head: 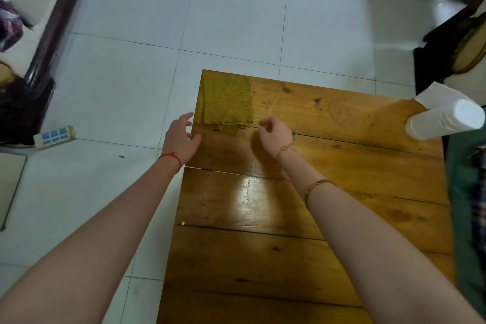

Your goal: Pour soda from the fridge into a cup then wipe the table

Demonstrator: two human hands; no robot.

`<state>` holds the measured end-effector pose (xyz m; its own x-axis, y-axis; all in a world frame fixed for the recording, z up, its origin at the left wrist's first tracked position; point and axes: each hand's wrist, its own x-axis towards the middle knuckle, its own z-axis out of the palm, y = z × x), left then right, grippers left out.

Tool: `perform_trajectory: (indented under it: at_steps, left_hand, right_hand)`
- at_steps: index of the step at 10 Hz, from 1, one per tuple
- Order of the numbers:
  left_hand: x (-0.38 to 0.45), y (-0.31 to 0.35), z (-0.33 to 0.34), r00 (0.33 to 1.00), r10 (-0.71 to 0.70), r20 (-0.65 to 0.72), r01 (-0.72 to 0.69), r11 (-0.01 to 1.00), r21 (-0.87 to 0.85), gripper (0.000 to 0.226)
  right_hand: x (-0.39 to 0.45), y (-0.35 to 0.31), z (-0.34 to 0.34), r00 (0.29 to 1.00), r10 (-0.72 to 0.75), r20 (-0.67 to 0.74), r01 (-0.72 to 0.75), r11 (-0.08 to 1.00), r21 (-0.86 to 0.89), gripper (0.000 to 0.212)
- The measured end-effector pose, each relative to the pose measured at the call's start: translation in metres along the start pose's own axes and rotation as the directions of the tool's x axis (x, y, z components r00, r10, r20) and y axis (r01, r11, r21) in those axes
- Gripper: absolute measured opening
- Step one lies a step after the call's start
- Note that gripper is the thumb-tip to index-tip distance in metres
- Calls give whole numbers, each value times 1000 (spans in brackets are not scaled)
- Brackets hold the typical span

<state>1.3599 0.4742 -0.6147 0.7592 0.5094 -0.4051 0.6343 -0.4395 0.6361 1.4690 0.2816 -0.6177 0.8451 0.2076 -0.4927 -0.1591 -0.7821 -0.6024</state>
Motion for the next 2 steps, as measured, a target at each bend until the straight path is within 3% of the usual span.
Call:
perform_trajectory:
  at_steps: [2]
  left_hand:
    - [-61, -5, -9, 989, 146, 36, -150, 967, 204, 46]
  right_hand:
    - [-52, 25, -19, 981, -182, 69, 192, 857, -478, 39]
